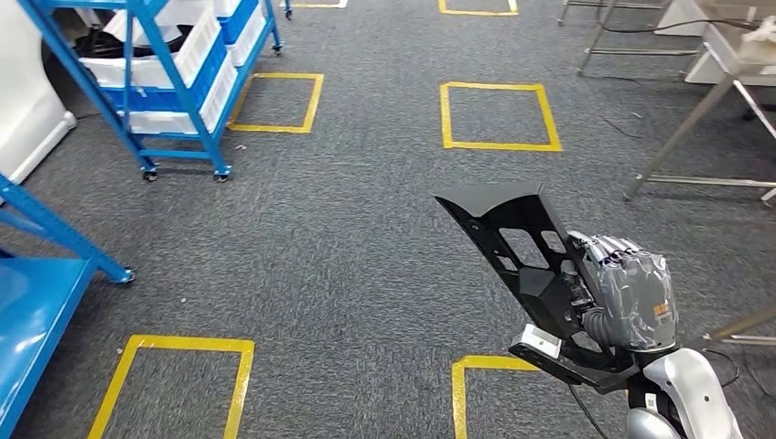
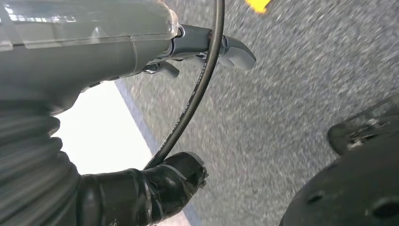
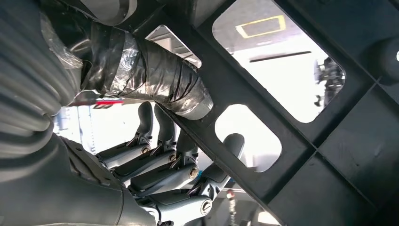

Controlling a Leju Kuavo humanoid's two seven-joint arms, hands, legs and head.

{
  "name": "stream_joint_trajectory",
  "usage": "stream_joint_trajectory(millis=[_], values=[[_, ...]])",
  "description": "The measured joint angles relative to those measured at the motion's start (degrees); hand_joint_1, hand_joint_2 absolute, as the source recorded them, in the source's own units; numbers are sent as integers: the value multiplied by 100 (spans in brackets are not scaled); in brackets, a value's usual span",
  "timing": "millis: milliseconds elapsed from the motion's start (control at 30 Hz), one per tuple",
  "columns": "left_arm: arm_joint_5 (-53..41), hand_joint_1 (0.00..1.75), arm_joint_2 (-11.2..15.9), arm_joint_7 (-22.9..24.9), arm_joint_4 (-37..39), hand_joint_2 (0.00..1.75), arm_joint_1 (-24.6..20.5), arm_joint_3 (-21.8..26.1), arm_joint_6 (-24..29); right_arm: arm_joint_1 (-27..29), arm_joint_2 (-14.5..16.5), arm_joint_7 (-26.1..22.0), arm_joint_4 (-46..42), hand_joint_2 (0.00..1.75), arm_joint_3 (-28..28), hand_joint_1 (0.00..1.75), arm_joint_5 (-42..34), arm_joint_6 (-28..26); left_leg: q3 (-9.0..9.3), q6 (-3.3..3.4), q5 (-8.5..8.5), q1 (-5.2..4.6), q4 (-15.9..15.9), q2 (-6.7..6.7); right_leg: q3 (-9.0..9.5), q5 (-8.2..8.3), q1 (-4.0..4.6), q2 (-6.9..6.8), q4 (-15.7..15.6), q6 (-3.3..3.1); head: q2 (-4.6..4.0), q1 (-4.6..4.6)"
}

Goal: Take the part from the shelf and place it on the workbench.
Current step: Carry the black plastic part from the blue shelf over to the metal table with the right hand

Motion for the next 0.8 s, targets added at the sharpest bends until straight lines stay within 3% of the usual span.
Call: stream_joint_trajectory(millis=[33, 100, 167, 233, 300, 333, 367, 400, 433, 500, 567, 633, 700, 733, 800], values=[[0, 0, 0, 1, 0, 175, 3, 1, 1, -6, 0, 1, 0, 175, 0, 175, 0, 1, 141, 19, 161, 7, -355, -135, -9, -16, 3, 69, 30, 20, 0, 1], [0, 0, -2, 5, -4, 175, 5, 3, 2, -20, 1, 3, -1, 175, 1, 175, -1, 3, 290, 48, 258, 13, -714, -307, -55, -25, -1, 190, 70, 77, 0, 2], [0, 0, -4, 19, -20, 175, -2, 4, 8, -24, 2, 8, -3, 175, 2, 175, -1, 4, 323, 83, 259, 2, -767, -232, -97, -1, -21, 311, 66, 154, 0, 1], [0, 0, -6, 35, -40, 175, -6, 5, 15, -20, 0, 13, -4, 175, -1, 175, -1, 4, 358, 160, 303, 4, -848, -96, -146, -53, -29, 153, 150, 208, 0, 4], [0, 0, -12, 39, -53, 175, 3, 4, 17, -35, -1, 15, -7, 175, -2, 175, -1, 8, 384, 226, 334, 7, -915, 56, -379, -334, -25, -216, 627, 250, 0, 7], [0, 0, -15, 40, -56, 175, 8, 4, 18, -45, -1, 16, -7, 175, -1, 175, -2, 13, 385, 240, 331, 1, -923, 128, -562, -510, -31, -330, 985, 276, 0, 6], [0, 0, -18, 40, -58, 175, 12, 4, 19, -49, 0, 16, -5, 175, 3, 175, -4, 21, 383, 248, 324, -5, -923, 205, -742, -650, -47, -381, 1334, 300, 0, 5], [0, 0, -20, 41, -59, 175, 14, 4, 22, -48, 0, 16, -3, 175, 6, 175, -5, 33, 385, 248, 314, -8, -921, 284, -849, -690, -65, -399, 1538, 320, 0, 5], [0, 0, -20, 42, -59, 175, 14, 4, 26, -47, 0, 19, -2, 175, 9, 175, -7, 43, 391, 242, 301, -9, -920, 359, -856, -626, -80, -414, 1544, 335, 0, 5], [0, 0, -23, 43, -59, 175, 12, 4, 35, -47, 0, 25, -1, 175, 11, 175, -7, 56, 426, 212, 267, -10, -917, 495, -526, -263, -97, -526, 933, 346, 0, 5], [0, 0, -26, 44, -60, 175, 13, 3, 43, -56, 1, 30, -3, 175, 11, 175, -7, 56, 468, 153, 220, -33, -907, 596, -145, -26, -55, -731, 233, 313, 0, 4], [0, 0, -28, 45, -61, 175, 7, 2, 48, -65, 1, 32, -5, 175, 11, 175, -7, 57, 503, 91, 182, -52, -903, 691, -50, -19, -2, -772, 26, 253, 0, 3], [0, 0, -28, 46, -62, 175, -14, 0, 53, -64, 0, 34, -12, 175, 10, 175, -7, 58, 540, 30, 142, -38, -897, 761, -47, -5, -2, -640, 1, 184, 0, 2], [0, 0, -28, 46, -62, 175, -19, -1, 56, -68, 0, 36, -19, 175, 9, 175, -7, 57, 534, 0, 87, -23, -839, 691, -32, 4, -11, -581, -21, 149, 0, 2], [0, 0, -30, 48, -63, 175, -20, -3, 66, -87, 1, 37, -31, 175, 9, 175, -7, 57, 343, -43, -183, 8, -395, 399, -4, 22, -37, -474, -57, 75, 0, 0]])
